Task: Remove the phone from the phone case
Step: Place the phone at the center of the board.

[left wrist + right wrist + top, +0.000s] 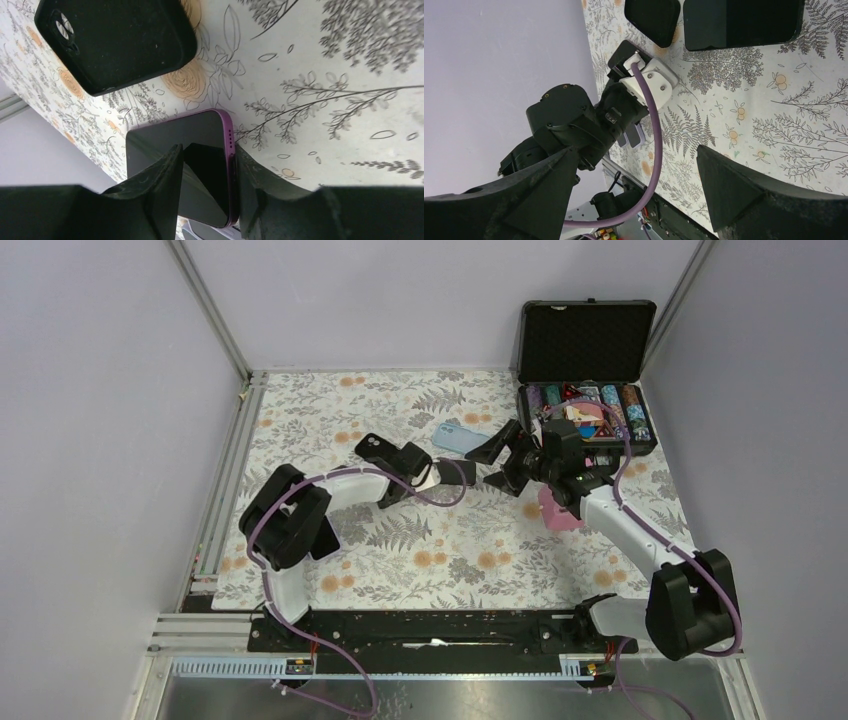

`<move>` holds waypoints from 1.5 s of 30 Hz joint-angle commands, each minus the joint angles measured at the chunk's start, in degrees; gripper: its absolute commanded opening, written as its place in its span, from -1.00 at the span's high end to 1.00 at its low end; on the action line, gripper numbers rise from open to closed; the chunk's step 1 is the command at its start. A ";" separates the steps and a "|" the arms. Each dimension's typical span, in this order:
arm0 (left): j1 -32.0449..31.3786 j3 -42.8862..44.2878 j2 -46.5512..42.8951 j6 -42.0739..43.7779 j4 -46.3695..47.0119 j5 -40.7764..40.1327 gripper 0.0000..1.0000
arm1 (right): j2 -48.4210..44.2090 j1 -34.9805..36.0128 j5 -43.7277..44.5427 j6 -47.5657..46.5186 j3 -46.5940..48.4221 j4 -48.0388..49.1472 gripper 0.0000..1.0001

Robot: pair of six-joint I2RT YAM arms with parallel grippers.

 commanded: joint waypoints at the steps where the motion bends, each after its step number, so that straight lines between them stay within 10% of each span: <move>1: -0.62 1.74 4.07 -4.85 -6.39 9.25 0.32 | -1.86 -0.61 -1.68 1.02 0.26 1.62 -0.90; 20: 0.15 -0.25 -7.40 -10.47 -1.80 4.50 -0.27 | -4.21 -0.78 -1.84 2.10 -1.23 1.56 -0.90; 28: 7.01 0.11 -14.55 -37.36 -7.32 13.80 0.42 | -5.29 -1.00 -1.94 3.15 -3.28 1.58 -0.85; 36: 13.48 -2.71 -11.73 -61.23 -7.37 9.63 0.44 | -5.11 -1.04 -2.88 4.47 -3.70 2.03 -0.82; 45: 19.10 -0.72 -5.74 -64.81 -11.38 6.75 0.67 | -7.00 -1.34 -2.87 5.86 -5.40 1.95 -0.81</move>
